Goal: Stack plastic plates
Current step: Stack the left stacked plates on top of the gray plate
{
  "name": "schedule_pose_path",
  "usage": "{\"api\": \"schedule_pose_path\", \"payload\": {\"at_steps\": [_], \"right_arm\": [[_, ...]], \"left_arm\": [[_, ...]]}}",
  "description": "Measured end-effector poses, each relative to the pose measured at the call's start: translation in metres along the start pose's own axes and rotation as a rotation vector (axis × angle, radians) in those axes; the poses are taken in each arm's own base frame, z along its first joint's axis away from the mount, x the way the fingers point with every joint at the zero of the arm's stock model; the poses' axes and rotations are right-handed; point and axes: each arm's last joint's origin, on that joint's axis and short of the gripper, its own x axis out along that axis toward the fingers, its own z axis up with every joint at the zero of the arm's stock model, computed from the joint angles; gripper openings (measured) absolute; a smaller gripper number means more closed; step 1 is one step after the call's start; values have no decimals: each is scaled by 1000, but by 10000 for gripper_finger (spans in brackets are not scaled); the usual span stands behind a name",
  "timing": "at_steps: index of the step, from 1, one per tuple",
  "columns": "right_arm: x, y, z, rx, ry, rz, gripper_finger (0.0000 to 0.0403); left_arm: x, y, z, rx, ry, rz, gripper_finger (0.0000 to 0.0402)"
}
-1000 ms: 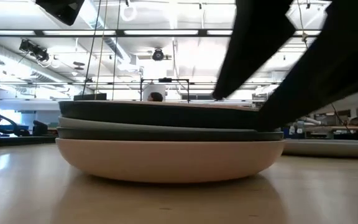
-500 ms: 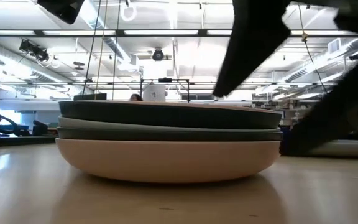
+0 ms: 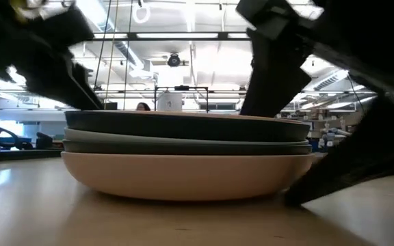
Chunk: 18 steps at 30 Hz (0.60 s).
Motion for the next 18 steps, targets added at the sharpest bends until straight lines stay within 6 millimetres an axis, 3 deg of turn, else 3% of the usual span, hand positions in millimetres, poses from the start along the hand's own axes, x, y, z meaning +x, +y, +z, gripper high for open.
{"api": "schedule_pose_path", "payload": {"at_steps": [4,9,18], "right_arm": [[7,-7,0,19,12,6,265],[11,-11,0,31,18,4,250],[22,-23,1,72,22,-13,235]], "left_arm": [[14,16,-18,-66,-3,33,233],[22,24,-42,-144,-28,-111,233],[23,26,-51,-161,-28,-162,233]]}}
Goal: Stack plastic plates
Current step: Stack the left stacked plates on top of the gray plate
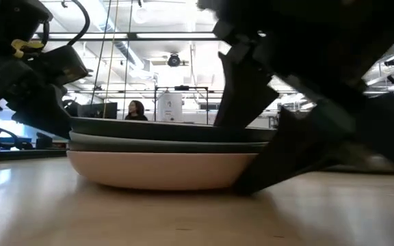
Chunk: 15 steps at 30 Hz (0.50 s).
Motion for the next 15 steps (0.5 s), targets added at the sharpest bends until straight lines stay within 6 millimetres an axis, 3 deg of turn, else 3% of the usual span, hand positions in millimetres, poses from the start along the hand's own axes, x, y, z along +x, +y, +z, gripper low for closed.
{"api": "schedule_pose_path", "payload": {"at_steps": [9,15], "right_arm": [[9,-10,2,32,0,-7,223],[9,-10,3,18,-4,-7,210]], "left_arm": [[6,2,7,-37,5,25,233],[24,-9,11,-12,52,42,233]]}}
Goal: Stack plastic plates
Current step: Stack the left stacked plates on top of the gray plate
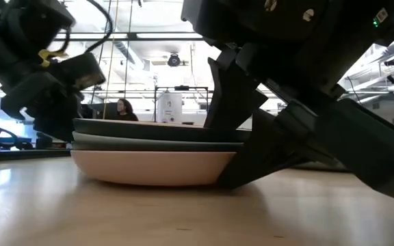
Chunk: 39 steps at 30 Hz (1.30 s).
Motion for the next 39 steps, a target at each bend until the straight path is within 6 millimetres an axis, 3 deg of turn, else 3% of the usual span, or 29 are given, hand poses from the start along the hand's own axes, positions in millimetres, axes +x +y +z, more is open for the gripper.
{"api": "schedule_pose_path", "payload": {"at_steps": [7,14,17,23,32,39], "right_arm": [[-3,4,0,-68,-7,10,176],[-9,10,0,-42,-23,-3,92],[-14,10,3,-45,-25,-7,58],[-34,-2,11,-63,32,-3,57],[-65,-45,2,-13,222,-134,57],[-85,-67,-21,188,341,-246,57]], "left_arm": [[25,-19,10,105,31,-46,233],[29,-21,9,112,59,-49,233],[25,-20,9,104,104,-49,233],[6,-15,16,100,260,33,233],[-26,-37,39,144,114,-31,233],[-37,-44,41,165,67,-46,233]]}}
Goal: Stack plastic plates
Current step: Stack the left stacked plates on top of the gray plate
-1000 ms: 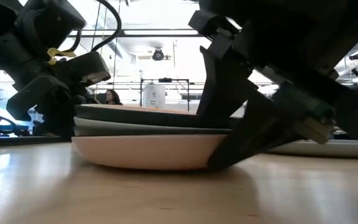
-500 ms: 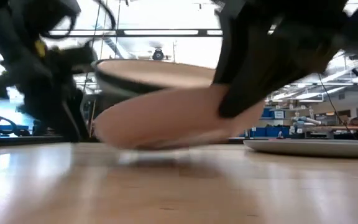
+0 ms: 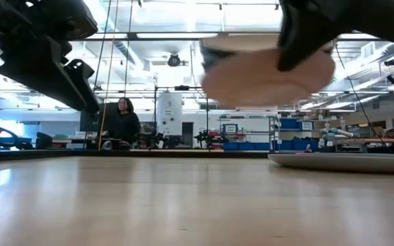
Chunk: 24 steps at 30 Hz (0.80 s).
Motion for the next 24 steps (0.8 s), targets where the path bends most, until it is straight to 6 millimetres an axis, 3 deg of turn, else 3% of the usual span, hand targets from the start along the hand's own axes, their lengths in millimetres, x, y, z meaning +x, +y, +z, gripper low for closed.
{"api": "schedule_pose_path", "payload": {"at_steps": [3,9,14,18,24], "right_arm": [[5,0,-11,70,54,44,52],[24,8,-53,196,258,51,52],[25,9,-78,257,321,33,51],[26,7,-91,245,329,19,51],[42,14,-98,237,332,34,69]], "left_arm": [[0,0,1,-2,-13,-1,233],[-1,-2,1,-3,-13,-7,233],[-1,-2,1,-6,-16,-8,233],[-1,-2,1,-7,-19,-9,233],[-2,-5,2,15,-34,-25,233]]}}
